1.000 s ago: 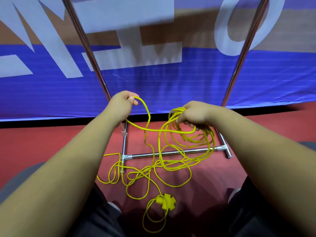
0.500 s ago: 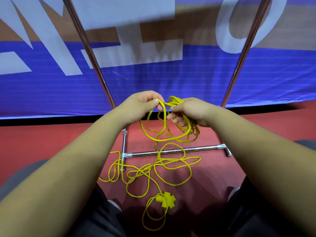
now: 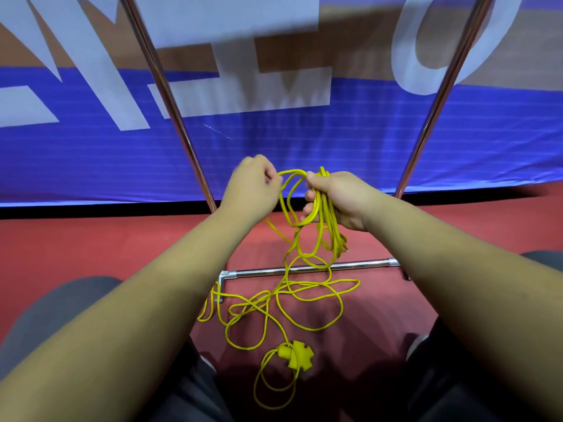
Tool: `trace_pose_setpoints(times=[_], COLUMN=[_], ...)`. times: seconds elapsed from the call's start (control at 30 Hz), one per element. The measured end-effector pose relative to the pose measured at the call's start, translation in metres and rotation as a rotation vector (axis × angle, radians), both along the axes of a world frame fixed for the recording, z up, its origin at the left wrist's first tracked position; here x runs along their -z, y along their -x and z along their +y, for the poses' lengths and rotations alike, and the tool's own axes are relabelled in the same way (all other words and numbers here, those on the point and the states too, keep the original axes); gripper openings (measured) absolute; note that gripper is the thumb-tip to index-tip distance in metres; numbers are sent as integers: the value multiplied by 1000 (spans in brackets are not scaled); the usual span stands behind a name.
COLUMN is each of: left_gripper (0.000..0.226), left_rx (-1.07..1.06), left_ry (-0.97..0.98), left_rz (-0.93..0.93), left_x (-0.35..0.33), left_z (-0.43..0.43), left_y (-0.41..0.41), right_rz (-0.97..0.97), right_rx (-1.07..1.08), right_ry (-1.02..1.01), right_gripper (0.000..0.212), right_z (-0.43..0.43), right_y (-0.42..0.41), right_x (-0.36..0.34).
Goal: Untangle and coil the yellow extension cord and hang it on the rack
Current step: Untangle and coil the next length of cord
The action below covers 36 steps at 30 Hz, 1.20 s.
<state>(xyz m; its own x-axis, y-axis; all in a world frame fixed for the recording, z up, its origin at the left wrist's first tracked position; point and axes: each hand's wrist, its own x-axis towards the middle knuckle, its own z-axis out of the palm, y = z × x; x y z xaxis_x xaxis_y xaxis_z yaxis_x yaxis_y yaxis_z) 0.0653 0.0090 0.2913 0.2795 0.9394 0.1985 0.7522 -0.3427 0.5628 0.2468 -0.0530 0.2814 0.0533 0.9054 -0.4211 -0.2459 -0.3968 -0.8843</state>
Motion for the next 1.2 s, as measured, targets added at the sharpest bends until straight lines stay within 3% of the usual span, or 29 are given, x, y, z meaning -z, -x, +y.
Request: trace_pose_setpoints(times=[0.03, 0.1, 0.17, 0.27, 0.47, 0.77, 0.87, 0.93, 1.1, 1.2], left_gripper=[3, 26, 41, 28, 5, 21, 29, 32, 24, 15], left_rx=[96, 352, 592, 673, 559, 540, 538, 573, 565, 510], left_ry=[168, 514, 650, 467, 369, 5, -103, -104, 227, 231], left_rz=[-59, -128, -6, 278, 173, 229, 332, 253, -138, -225], left_x=[3, 10, 16, 15, 13, -8, -19, -22, -30, -34], left_z=[-3, -13, -17, -17, -17, -26, -24, -25, -39, -44], left_y=[-2, -5, -5, -2, -6, -13, -8, -2, 4, 3], right_rz=[-4, -16, -33, 3, 121, 176, 180, 200, 196, 205], right_rx=[31, 89, 145, 230, 307, 357, 352, 336, 300, 265], right_ry=[-12, -29, -48, -72, -120, -92, -85, -89, -80, -51], right_gripper=[20, 14, 13, 16, 22, 21, 25, 24, 25, 34], right_z=[0, 0, 1, 4, 6, 3, 4, 5, 7, 8], right_y=[-1, -2, -3, -4, -5, -12, -14, -15, -19, -19], right_x=[-1, -5, -9, -13, -16, -21, -20, -20, -15, -13])
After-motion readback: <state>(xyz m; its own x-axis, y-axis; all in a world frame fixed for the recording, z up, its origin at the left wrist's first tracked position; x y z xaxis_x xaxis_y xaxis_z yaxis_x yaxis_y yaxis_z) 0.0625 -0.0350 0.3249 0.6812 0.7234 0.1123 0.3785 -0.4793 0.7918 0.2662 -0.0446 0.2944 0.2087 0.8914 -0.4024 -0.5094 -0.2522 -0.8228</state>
